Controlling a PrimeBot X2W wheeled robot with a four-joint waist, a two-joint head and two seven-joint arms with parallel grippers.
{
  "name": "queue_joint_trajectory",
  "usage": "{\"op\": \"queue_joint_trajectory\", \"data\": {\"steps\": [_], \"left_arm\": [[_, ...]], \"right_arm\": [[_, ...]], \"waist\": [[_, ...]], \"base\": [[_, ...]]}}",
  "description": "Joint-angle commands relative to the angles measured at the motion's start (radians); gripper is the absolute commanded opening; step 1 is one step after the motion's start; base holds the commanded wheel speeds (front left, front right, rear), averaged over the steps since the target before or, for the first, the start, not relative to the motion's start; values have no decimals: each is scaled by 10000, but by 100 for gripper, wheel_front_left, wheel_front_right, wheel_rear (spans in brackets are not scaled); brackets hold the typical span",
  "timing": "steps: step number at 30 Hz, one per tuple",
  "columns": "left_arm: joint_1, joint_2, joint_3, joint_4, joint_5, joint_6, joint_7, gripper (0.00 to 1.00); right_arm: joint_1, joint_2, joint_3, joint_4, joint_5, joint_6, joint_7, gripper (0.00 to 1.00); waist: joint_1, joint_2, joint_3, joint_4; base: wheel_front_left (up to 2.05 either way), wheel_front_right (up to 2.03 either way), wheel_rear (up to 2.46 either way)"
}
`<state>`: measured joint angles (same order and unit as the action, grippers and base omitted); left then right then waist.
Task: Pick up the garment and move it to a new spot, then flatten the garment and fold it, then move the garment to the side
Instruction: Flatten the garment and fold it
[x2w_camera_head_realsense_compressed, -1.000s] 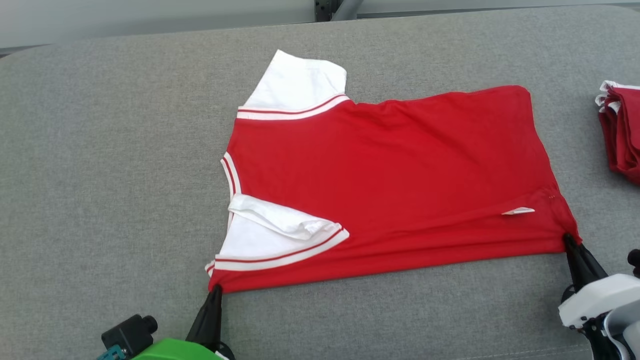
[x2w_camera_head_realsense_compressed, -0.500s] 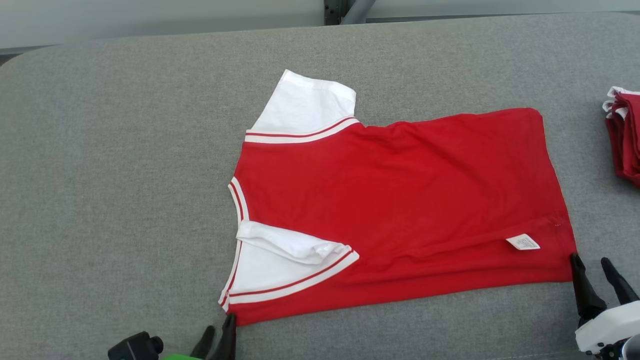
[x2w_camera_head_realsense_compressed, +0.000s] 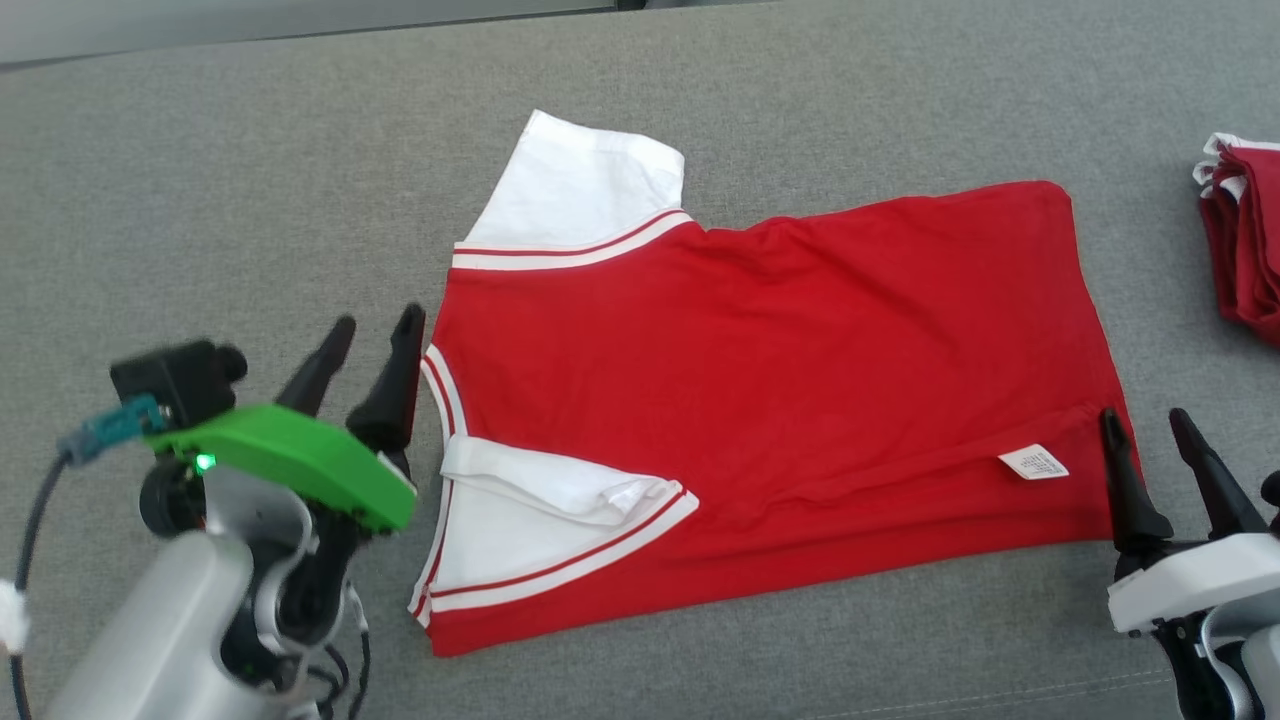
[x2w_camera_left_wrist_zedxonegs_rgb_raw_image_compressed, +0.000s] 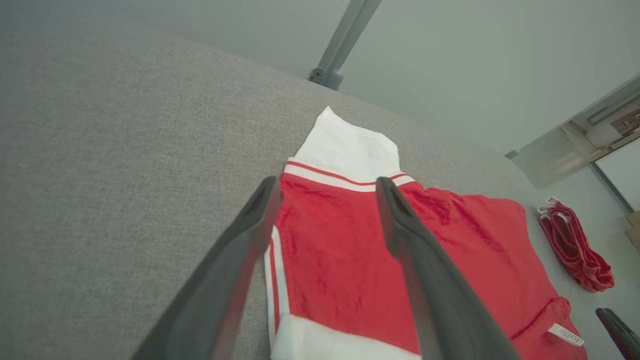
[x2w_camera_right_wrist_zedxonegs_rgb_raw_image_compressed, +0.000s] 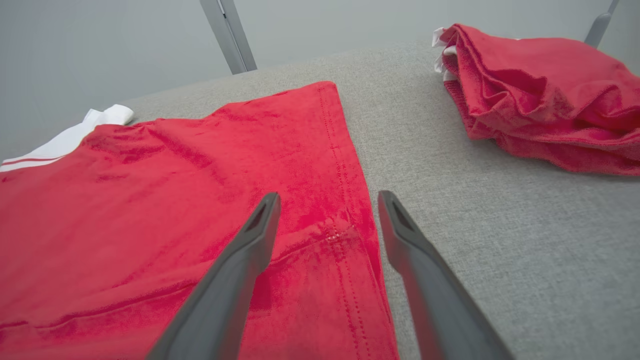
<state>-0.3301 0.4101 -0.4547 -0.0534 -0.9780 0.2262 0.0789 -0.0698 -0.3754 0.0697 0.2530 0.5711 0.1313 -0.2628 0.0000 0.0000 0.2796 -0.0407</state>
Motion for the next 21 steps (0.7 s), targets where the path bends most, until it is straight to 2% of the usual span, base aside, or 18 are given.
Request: {"op": "queue_joint_trajectory", "data": {"steps": [1,5,6,8,13,17,21], "left_arm": [[-841,158,-57,303,207,-221,286,100],[-3040,259,-217,1609,289,-648,1302,100],[-3040,259,-217,1609,289,-648,1302,100],[-4073,189,-408,2329,284,-870,1929,100],[-6315,255,-1056,4108,523,-1604,3592,100],[-7679,456,-1519,5343,868,-2216,4549,100],[-8523,650,-1991,6452,1425,-2531,5041,100]], "right_arm": [[-284,23,86,-46,-128,-12,-26,100],[-895,70,371,-46,-216,-12,-26,100],[-895,70,371,-46,-216,-12,-26,100],[-1175,55,525,-32,-290,-12,-26,100],[-1922,148,1013,-97,-332,-12,-26,100],[-2456,286,1406,-129,-309,-12,-26,100],[-2896,413,1780,-78,-312,-12,-28,100]], "waist": [[0,0,461,-354],[0,0,962,-748],[0,0,962,-748],[0,0,1176,-924],[0,0,1839,-1462],[0,0,2293,-1971],[0,0,2592,-2437]], "base": [[0,0,0],[0,0,0],[0,0,0],[0,0,0],[0,0,0],[0,0,0],[0,0,0]]}}
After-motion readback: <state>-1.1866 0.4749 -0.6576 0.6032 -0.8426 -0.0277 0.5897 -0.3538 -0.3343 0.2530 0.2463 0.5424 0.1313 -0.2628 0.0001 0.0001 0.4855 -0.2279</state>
